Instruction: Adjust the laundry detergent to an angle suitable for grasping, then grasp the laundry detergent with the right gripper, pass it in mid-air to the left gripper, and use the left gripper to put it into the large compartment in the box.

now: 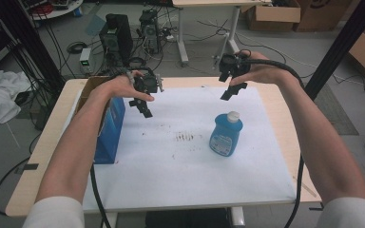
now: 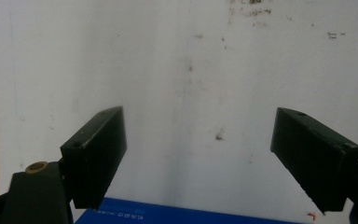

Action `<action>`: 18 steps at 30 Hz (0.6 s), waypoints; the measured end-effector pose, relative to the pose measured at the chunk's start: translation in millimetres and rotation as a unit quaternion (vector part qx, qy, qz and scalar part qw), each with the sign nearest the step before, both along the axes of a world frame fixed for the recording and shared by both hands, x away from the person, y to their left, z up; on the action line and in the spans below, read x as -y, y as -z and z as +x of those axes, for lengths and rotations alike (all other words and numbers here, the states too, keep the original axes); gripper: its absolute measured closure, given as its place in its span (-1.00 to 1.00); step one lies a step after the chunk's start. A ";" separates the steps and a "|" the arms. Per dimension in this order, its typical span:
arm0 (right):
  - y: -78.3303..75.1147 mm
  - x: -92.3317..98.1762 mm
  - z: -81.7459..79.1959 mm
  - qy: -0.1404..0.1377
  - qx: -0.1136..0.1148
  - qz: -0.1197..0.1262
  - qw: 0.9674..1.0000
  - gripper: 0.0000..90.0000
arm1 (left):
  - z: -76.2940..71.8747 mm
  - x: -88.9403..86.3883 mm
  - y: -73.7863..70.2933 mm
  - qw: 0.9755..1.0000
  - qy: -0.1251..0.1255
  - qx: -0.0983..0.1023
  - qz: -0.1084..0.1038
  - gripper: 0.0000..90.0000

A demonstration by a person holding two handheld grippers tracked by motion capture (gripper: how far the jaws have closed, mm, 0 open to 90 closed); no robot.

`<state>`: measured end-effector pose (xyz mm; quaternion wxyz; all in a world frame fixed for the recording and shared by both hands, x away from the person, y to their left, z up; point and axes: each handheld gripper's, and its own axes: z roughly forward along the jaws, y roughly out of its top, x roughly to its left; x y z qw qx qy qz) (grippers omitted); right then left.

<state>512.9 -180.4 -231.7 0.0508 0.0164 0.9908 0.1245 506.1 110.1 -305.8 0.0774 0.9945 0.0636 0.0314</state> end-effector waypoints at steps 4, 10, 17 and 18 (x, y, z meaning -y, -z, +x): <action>-0.5 -0.8 -2.4 -0.002 0.001 -0.001 1.000 -0.60 | 0.2 -0.5 -0.6 1.000 0.003 0.001 0.000 -0.58; -2.5 -0.2 -5.5 -0.005 0.001 0.001 1.000 -0.60 | -1.9 -0.7 -1.2 1.000 -0.006 -0.001 -0.008 -0.58; -6.0 8.3 -14.5 0.020 -0.006 0.008 1.000 -0.61 | -1.6 -0.4 2.3 1.000 -0.015 -0.008 -0.005 -0.58; -6.0 8.3 -14.5 0.020 -0.006 0.008 1.000 -0.61 | -2.1 -0.3 2.5 1.000 -0.016 -0.009 -0.002 -0.58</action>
